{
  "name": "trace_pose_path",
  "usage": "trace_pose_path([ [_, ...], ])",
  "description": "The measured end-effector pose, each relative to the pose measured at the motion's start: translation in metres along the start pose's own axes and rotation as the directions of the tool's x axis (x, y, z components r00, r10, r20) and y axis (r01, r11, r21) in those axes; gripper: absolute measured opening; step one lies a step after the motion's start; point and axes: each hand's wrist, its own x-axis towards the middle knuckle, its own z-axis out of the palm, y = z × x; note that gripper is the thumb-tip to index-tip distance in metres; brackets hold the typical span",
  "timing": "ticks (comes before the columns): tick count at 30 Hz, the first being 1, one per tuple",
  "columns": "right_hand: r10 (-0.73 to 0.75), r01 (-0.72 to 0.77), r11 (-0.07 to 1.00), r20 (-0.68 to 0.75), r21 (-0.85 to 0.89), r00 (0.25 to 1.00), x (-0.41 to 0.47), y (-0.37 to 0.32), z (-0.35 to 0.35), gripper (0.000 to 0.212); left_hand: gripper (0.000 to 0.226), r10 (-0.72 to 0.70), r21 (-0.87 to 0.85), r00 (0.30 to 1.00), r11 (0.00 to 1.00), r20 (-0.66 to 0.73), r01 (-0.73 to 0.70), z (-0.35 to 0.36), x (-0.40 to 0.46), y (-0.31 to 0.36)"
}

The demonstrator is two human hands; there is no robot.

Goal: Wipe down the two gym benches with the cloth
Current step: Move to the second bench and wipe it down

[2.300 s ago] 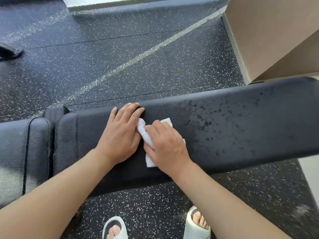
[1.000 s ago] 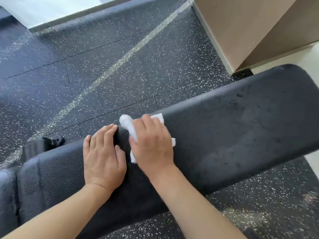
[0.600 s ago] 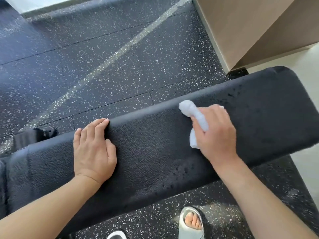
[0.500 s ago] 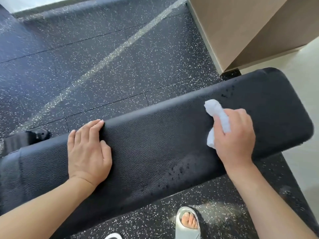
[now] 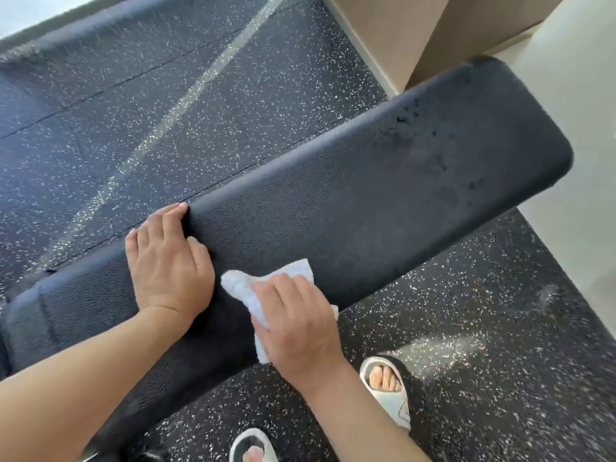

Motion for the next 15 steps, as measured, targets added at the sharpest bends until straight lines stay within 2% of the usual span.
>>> trace_pose_path([
  [2,0.035,-0.038,0.998,-0.059,-0.046,0.998,0.011,0.046,-0.018,0.003,0.053,0.009,0.006,1.0,1.0,0.0,-0.009,0.0,0.001,0.002],
  [5,0.281,-0.299,0.931,-0.112,-0.211,0.953,0.036,0.125,-0.047,0.024,0.053,0.013,0.001,1.0,1.0,0.0,-0.013,0.0,0.002,-0.001],
  [7,0.418,-0.446,0.883,-0.19,-0.145,0.889,0.045,0.148,-0.056,0.025,0.052,0.022,0.006,1.0,1.0,0.001,-0.022,0.0,0.001,-0.003],
  [9,0.465,-0.495,0.863,-0.223,-0.099,0.857,0.046,0.133,-0.049,0.022,0.052,0.023,-0.018,1.0,1.0,0.002,-0.023,0.0,0.0,-0.004],
  [12,0.391,-0.411,0.909,-0.193,-0.076,0.9,0.032,0.063,-0.021,0.02,0.05,0.015,-0.071,1.0,0.997,-0.006,-0.015,-0.002,0.0,-0.005],
  [15,0.184,-0.184,0.983,-0.089,0.003,0.979,0.003,-0.028,0.019,0.018,0.05,0.01,-0.116,1.0,0.993,-0.004,-0.011,-0.003,0.001,-0.009],
])
